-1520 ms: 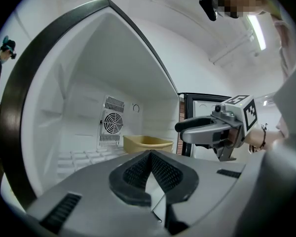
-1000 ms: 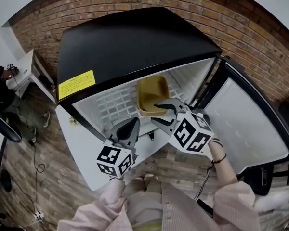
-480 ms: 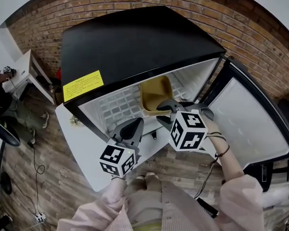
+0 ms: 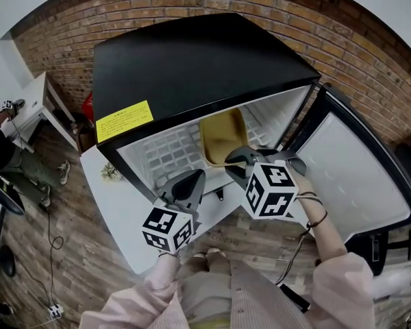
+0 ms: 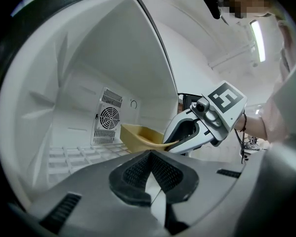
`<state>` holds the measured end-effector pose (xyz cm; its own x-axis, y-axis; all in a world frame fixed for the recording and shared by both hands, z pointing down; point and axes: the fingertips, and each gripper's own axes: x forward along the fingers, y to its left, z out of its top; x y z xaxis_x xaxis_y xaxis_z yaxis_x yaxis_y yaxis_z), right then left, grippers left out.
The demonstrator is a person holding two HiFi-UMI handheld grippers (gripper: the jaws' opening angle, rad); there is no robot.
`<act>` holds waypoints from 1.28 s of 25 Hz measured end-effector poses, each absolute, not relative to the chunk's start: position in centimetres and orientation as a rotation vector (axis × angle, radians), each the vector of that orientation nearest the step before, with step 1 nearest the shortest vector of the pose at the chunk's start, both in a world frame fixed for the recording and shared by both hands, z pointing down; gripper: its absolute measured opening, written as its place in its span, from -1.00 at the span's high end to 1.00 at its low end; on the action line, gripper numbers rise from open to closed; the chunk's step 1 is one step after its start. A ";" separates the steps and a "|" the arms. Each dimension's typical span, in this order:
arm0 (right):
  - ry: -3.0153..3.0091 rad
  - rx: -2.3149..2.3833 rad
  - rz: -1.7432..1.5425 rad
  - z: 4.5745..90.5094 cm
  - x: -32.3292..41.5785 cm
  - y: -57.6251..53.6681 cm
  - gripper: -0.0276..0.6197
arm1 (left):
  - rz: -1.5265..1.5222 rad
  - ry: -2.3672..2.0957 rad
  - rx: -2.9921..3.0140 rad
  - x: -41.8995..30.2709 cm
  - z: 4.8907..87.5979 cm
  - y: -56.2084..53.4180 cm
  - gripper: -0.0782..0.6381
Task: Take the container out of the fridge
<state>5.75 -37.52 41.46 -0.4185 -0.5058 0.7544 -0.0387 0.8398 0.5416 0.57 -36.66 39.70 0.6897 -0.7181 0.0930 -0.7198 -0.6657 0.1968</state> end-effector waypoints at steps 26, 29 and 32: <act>-2.039 0.620 -0.486 40.9 5.9 -30.9 0.84 | 0.058 -1.132 2.721 -1.7 40.3 -31.8 0.80; -2.039 0.630 -0.484 41.2 6.1 -29.8 0.84 | 0.054 -1.135 2.729 -1.7 40.2 -31.3 0.80; -2.036 0.646 -0.477 41.5 6.6 -28.6 0.84 | 0.057 -1.133 2.736 -1.4 40.3 -30.8 0.80</act>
